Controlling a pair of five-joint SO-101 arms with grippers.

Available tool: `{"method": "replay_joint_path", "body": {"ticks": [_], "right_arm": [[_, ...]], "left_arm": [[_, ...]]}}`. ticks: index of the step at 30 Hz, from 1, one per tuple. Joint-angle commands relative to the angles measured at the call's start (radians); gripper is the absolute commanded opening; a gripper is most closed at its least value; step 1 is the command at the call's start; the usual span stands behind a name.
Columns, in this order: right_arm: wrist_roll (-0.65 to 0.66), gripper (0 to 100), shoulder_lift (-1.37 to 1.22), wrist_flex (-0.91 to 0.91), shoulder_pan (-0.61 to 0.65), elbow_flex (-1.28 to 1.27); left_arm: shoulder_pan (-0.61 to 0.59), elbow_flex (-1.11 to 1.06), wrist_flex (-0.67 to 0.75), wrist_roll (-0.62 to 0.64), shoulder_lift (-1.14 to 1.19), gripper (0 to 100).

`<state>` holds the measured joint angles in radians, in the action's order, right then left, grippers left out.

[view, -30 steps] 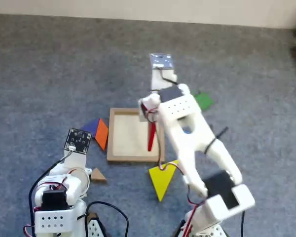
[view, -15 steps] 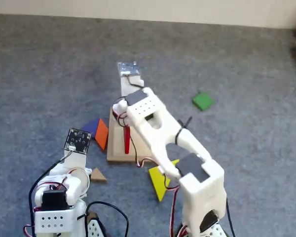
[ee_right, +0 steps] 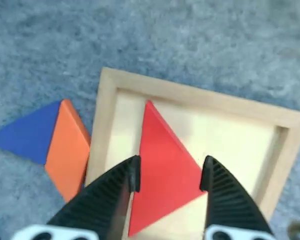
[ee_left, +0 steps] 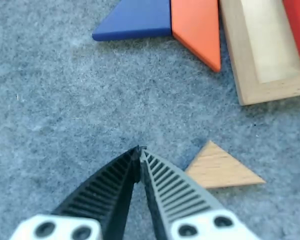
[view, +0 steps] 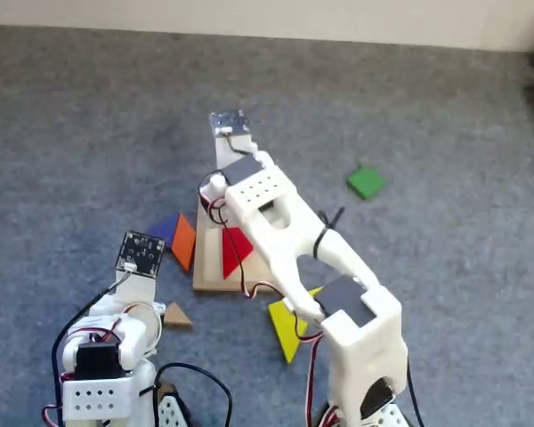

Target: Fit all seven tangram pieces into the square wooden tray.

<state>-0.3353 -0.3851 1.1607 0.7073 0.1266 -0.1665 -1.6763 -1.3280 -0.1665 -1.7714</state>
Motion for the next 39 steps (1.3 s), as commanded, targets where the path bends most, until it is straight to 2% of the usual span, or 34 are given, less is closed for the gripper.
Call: {"method": "replay_joint_path", "body": {"ticks": [1, 3, 7, 12, 14, 19, 31, 39], "right_arm": [[-0.002, 19.4, 0.128, 0.120, -0.010, 0.107], [0.011, 19.4, 0.165, 0.162, -0.021, 0.111], [0.160, 18.4, 0.206, 0.197, -0.064, 0.105], [0.278, 0.5, 0.185, 0.133, -0.136, 0.010], [0.301, 1.5, 0.165, 0.093, -0.139, -0.042], [0.302, 1.9, 0.113, 0.021, -0.101, -0.122], [0.302, 1.9, -0.056, -0.058, 0.022, -0.122], [0.302, 1.9, 0.030, -0.053, 0.042, -0.120]], "left_arm": [[0.015, -0.019, -0.006, 0.008, -0.048, 1], [0.015, -0.019, -0.006, 0.008, -0.048, 1], [0.015, -0.019, -0.006, 0.008, -0.048, 1], [0.015, -0.019, -0.006, 0.008, -0.048, 1], [0.015, -0.019, -0.006, 0.008, -0.048, 1], [0.015, -0.019, -0.006, 0.008, -0.048, 1], [0.015, -0.019, -0.006, 0.008, -0.048, 1], [0.015, -0.019, -0.006, 0.008, -0.048, 1]]}}
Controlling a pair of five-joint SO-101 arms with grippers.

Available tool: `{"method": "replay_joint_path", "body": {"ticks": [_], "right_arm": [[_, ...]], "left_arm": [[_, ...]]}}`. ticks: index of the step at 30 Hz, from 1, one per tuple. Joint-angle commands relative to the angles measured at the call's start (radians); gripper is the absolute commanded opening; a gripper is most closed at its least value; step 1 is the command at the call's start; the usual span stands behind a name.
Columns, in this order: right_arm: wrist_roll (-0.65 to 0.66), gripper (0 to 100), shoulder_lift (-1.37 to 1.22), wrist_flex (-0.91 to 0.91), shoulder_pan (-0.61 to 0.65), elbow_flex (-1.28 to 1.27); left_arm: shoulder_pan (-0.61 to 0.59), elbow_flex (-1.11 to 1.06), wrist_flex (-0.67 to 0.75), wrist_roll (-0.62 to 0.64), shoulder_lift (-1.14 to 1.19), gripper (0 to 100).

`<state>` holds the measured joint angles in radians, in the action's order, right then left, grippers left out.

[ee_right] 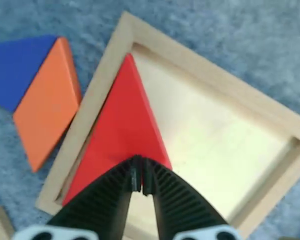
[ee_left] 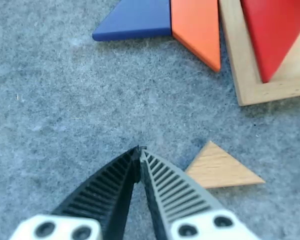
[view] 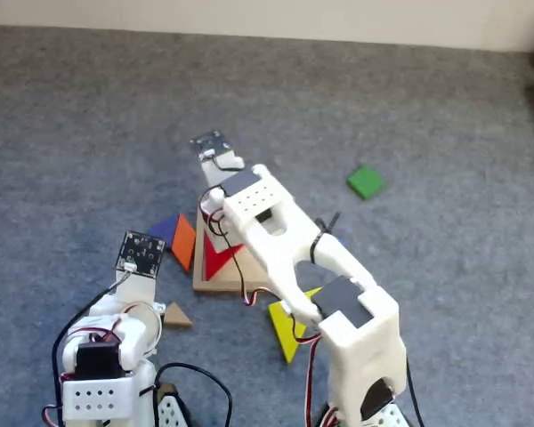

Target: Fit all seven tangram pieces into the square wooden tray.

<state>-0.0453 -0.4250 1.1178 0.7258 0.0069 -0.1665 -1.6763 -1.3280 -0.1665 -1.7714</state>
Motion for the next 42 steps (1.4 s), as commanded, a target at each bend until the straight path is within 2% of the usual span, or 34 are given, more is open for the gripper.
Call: {"method": "replay_joint_path", "body": {"ticks": [1, 5, 11, 16, 22, 24, 26, 29, 33, 35, 38, 42], "right_arm": [[0.012, 1.9, 0.101, -0.010, 0.024, -0.001], [0.012, 1.9, 0.257, -0.008, 0.024, -0.013], [0.011, 1.9, 0.476, 0.091, -0.033, -0.073], [0.011, 2.3, 0.613, 0.145, -0.090, -0.223], [0.008, 2.6, 0.811, 0.153, -0.091, -0.472], [-0.043, 4.8, 0.858, 0.151, -0.091, -0.545], [-0.157, 9.8, 0.886, 0.151, -0.093, -0.610], [-0.307, 21.0, 0.897, 0.151, -0.093, -0.696], [-0.397, 37.8, 0.885, 0.151, -0.084, -0.765], [-0.459, 43.3, 0.857, 0.151, -0.071, -0.769], [-0.548, 45.4, 0.783, 0.151, -0.036, -0.768], [-0.592, 45.4, 0.679, 0.124, 0.001, -0.765]], "left_arm": [[0.015, -0.019, -0.006, 0.008, -0.048, 1], [0.015, -0.019, -0.006, 0.008, -0.048, 1], [0.015, -0.019, -0.006, 0.008, -0.048, 1], [0.015, -0.019, -0.006, 0.008, -0.048, 1], [0.015, -0.019, -0.006, 0.008, -0.048, 1], [0.015, -0.019, -0.006, 0.008, -0.048, 1], [0.015, -0.019, -0.006, 0.008, -0.048, 1], [0.015, -0.019, -0.006, 0.008, -0.048, 1], [0.015, -0.019, -0.006, 0.008, -0.048, 1], [0.015, -0.019, -0.006, 0.008, -0.048, 1], [0.015, -0.019, -0.006, 0.008, -0.048, 1], [0.015, -0.019, -0.006, 0.008, -0.048, 1]]}}
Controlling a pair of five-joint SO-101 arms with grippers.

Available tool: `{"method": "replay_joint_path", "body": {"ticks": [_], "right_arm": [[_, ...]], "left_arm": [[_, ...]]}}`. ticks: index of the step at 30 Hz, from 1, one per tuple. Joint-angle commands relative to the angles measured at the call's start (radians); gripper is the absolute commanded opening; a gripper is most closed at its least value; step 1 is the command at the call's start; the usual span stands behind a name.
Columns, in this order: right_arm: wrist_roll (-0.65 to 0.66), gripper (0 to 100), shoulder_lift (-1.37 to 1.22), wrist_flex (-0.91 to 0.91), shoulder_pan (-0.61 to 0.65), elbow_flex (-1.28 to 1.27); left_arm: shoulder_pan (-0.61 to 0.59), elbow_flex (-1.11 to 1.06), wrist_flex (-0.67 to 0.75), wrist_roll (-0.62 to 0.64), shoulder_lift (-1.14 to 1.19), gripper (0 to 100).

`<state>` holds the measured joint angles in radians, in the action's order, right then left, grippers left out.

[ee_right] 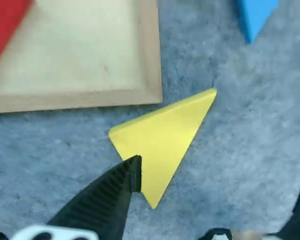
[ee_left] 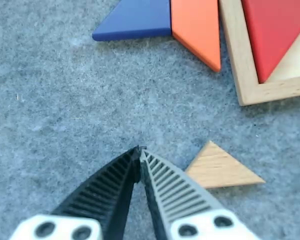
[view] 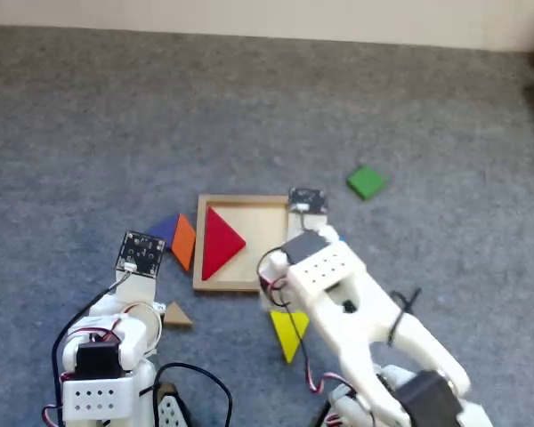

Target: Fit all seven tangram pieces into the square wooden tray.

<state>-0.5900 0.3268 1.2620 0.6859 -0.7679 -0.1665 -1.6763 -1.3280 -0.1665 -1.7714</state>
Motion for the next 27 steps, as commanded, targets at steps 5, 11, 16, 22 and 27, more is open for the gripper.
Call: {"method": "replay_joint_path", "body": {"ticks": [5, 11, 16, 22, 27], "right_arm": [[-0.049, 45.4, -0.097, -0.134, 0.038, 0.008], [-0.126, 45.4, -0.094, -0.193, 0.097, 0.008], [-0.135, 45.4, -0.096, -0.311, 0.113, -0.001], [-0.135, 45.4, -0.096, -0.338, 0.105, -0.048], [-0.132, 45.4, -0.096, -0.338, 0.051, -0.090]], "left_arm": [[0.015, -0.019, -0.006, 0.008, -0.048, 1], [0.015, -0.019, -0.006, 0.008, -0.048, 1], [0.015, -0.019, -0.006, 0.008, -0.048, 1], [0.015, -0.019, -0.006, 0.008, -0.048, 1], [0.015, -0.019, -0.006, 0.008, -0.048, 1]]}}
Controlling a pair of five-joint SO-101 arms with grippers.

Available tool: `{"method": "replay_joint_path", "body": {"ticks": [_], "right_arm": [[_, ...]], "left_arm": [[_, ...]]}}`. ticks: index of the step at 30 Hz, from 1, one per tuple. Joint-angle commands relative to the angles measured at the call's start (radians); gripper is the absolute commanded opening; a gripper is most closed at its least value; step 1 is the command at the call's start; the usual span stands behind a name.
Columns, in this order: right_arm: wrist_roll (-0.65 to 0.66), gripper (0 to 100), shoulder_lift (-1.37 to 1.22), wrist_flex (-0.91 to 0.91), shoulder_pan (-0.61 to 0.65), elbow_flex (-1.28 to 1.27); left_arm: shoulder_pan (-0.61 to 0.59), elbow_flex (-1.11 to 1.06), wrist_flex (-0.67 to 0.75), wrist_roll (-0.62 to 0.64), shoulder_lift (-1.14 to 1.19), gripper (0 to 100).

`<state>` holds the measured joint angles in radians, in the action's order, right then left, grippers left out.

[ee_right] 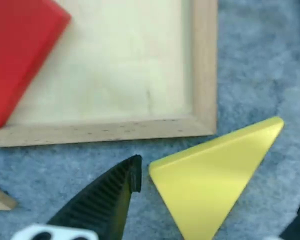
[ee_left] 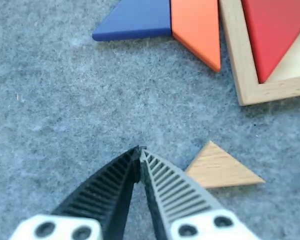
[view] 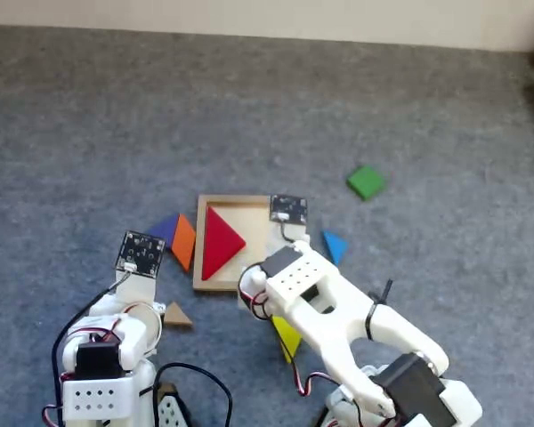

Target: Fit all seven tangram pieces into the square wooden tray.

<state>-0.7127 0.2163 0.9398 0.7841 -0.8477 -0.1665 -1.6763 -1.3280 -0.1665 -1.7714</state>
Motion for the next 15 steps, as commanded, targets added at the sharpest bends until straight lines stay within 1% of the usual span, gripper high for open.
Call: {"method": "replay_joint_path", "body": {"ticks": [1, 6, 15], "right_arm": [[-0.005, 45.4, 0.015, -0.015, -0.062, -0.016], [-0.003, 45.4, 0.015, -0.016, -0.073, -0.067], [-0.009, 45.4, 0.015, -0.016, -0.074, -0.079]], "left_arm": [[0.015, -0.019, -0.006, 0.008, -0.048, 1], [0.015, -0.019, -0.006, 0.008, -0.048, 1], [0.015, -0.019, -0.006, 0.008, -0.048, 1]]}}
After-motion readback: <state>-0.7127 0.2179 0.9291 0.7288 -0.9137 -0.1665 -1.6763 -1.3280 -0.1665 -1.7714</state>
